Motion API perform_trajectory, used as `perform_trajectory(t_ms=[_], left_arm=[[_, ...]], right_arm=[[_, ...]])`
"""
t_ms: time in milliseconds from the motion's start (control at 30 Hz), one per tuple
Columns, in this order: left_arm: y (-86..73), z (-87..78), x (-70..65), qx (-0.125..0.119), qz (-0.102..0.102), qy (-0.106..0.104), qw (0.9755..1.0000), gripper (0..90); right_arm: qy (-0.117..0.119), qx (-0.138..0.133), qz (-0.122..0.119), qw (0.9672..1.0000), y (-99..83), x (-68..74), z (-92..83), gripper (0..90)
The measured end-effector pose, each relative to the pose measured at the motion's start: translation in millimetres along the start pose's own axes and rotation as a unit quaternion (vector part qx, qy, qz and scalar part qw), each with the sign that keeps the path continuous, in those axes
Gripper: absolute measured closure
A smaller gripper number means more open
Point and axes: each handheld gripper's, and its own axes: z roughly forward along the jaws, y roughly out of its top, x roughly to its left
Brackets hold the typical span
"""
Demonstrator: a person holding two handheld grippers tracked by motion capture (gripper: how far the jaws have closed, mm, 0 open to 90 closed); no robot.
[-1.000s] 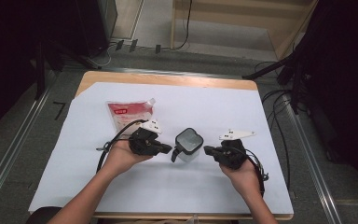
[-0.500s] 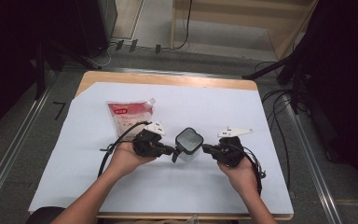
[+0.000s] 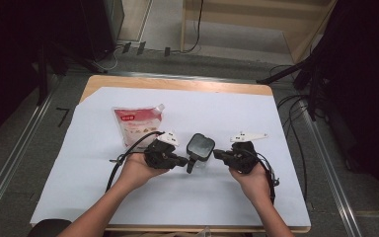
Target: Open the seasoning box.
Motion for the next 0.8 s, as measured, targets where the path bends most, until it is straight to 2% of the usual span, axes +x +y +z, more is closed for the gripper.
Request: perform_trajectory(t_ms=[167, 300, 533, 667, 800], left_arm=[[2.0, 3.8, -3.5, -0.002, 0.002, 0.002, 1.0000, 90.0], [3.5, 7.8, -5.6, -0.009, -0.005, 0.001, 0.9999, 90.0], [7.0, 14.6, -10.3, -0.013, -0.001, -0.003, 0.9999, 90.0], [10.6, 19.4, -10.9, -0.013, 0.002, 0.005, 0.9999, 90.0], [13.2, 25.8, -11.1, -0.012, -0.005, -0.006, 0.9999, 90.0]], right_arm=[[0.003, -0.003, 0.006, 1.0000, 1.8, -3.4, 2.9, 90.0], [0.003, -0.003, 0.004, 1.0000, 2.6, -4.1, 4.4, 90.0], [0.002, -0.005, 0.004, 1.0000, 4.2, -4.9, 7.6, 90.0], [0.000, 0.000, 0.006, 1.0000, 3.5, -4.6, 7.7, 90.0], [-0.005, -0.005, 0.008, 0.9999, 3.4, -6.1, 7.2, 90.0]])
